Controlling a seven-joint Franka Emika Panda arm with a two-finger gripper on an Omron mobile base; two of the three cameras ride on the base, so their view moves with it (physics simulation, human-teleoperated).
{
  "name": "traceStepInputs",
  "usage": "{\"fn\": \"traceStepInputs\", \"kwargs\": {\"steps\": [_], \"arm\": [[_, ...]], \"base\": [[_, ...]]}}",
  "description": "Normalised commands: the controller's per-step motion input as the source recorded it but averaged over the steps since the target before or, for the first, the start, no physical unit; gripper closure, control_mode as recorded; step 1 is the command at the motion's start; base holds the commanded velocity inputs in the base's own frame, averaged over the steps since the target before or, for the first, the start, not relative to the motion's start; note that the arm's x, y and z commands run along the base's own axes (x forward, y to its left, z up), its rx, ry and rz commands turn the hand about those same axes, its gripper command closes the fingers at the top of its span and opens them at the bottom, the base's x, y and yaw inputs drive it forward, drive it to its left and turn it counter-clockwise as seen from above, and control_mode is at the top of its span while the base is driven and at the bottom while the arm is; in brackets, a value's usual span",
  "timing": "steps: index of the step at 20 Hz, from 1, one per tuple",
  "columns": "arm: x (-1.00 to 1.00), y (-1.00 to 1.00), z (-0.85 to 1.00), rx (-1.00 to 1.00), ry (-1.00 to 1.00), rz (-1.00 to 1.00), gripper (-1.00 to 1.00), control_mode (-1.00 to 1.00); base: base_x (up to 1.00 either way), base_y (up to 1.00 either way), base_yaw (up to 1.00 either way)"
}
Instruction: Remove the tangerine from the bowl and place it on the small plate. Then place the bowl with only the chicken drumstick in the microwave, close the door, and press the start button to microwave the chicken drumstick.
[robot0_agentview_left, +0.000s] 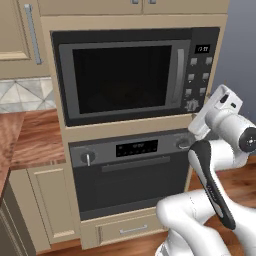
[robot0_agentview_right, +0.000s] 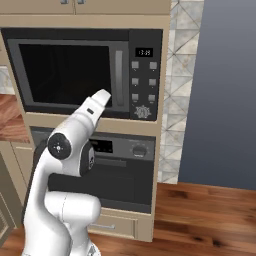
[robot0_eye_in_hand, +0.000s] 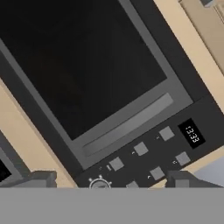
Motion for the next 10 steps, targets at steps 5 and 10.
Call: {"fn": "traceStepInputs", "kwargs": {"steps": [5,10], "arm": [[-0.22,-0.16,-0.16,0.00,0.06,0.00,-1.00,-1.00],[0.00,0.00,-0.09,0.00,0.05,0.00,-1.00,-1.00]], "base": [[0.00,0.00,0.00],[0.00,0.00,0.00]]}}
